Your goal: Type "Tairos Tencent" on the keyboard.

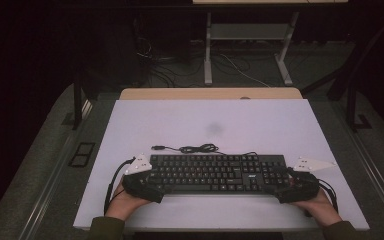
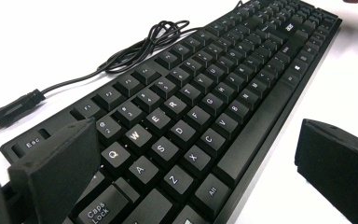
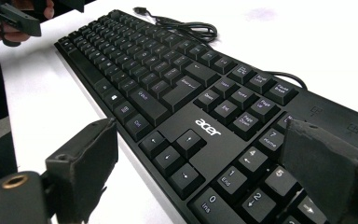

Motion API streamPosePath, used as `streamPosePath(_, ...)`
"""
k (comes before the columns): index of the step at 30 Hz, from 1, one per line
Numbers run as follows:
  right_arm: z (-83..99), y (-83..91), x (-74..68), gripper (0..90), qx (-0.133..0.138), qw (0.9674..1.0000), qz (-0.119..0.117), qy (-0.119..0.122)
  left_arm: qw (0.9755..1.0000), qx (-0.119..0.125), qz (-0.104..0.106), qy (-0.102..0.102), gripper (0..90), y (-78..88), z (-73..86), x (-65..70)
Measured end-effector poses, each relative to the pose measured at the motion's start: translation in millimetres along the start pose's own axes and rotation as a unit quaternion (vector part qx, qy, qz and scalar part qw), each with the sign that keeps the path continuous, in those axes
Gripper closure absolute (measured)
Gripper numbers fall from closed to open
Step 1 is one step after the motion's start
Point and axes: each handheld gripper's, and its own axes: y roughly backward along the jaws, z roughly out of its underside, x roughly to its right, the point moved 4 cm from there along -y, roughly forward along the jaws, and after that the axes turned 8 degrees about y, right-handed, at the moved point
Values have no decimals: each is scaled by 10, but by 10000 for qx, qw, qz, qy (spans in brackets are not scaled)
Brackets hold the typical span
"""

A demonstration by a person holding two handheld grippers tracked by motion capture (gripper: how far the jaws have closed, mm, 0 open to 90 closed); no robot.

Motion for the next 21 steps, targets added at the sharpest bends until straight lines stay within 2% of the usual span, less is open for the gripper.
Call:
streamPosePath(6,15,26,19,107,45,9999,-90,-87,10000,39,37,-2,0,-21,-15,14)
streamPosePath(15,-62,7,15,107,89,9999,-82,-35,9999,94,61,43,0,-19,-19,25)
streamPosePath(21,-126,-54,-30,107,130,9997,-193,7,9999,98,64,15,0,-24,-19,21)
